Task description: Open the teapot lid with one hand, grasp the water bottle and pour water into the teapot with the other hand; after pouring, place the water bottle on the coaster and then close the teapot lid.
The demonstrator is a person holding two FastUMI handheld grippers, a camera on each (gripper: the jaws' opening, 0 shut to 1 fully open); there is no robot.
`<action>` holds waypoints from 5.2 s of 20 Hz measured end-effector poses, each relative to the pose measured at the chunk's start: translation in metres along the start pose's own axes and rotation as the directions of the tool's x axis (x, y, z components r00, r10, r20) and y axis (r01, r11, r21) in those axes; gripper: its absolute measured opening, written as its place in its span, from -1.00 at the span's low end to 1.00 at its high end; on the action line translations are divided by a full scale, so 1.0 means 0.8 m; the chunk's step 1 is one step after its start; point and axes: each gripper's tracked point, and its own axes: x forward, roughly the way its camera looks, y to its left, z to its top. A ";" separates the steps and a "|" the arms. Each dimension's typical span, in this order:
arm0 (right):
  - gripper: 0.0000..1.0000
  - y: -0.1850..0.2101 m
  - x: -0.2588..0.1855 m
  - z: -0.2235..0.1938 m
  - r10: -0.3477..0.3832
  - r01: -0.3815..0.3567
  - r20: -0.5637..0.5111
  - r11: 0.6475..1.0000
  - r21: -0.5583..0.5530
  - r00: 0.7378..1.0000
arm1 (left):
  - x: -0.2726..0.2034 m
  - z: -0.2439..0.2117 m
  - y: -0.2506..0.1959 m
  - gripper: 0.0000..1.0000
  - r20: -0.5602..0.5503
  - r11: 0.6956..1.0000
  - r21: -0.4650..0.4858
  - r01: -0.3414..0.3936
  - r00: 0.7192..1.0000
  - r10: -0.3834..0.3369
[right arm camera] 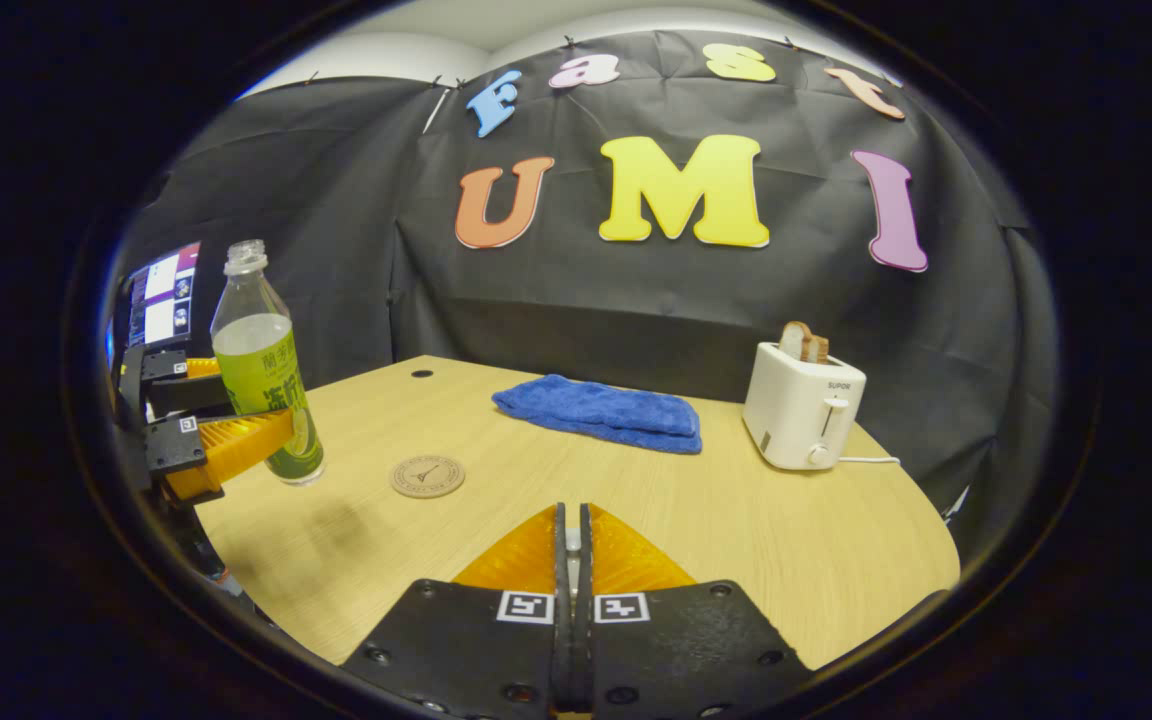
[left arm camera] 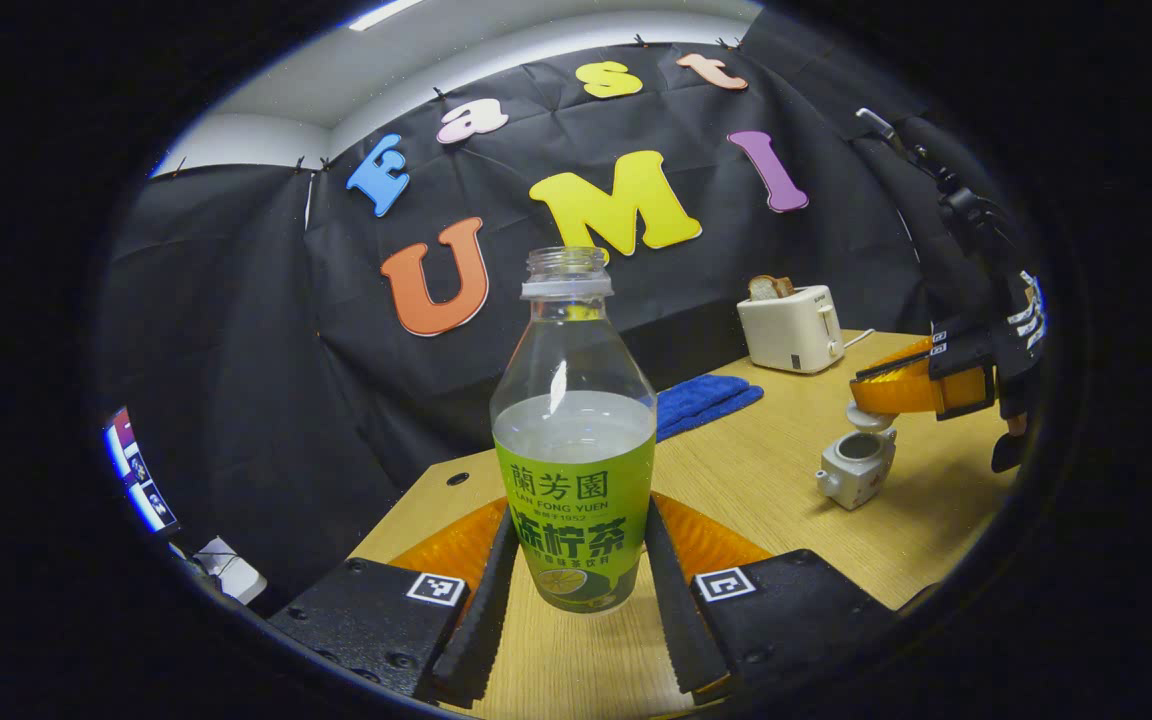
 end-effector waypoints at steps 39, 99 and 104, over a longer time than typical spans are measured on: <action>-1.00 -0.023 -0.015 0.002 -0.046 0.046 -0.004 0.999 0.005 0.999 | 0.182 -0.066 -0.022 0.55 -0.105 0.951 -0.302 0.073 0.989 -0.109; -0.08 0.012 0.026 -0.033 0.009 -0.011 0.021 0.998 0.065 1.000 | -0.034 -0.020 0.073 0.99 -0.023 0.942 -0.324 -0.088 0.996 0.085; 0.77 0.005 -0.011 0.013 -0.056 0.042 0.154 0.995 0.095 0.986 | -0.039 -0.003 0.061 0.99 -0.002 0.939 -0.336 -0.070 0.997 0.074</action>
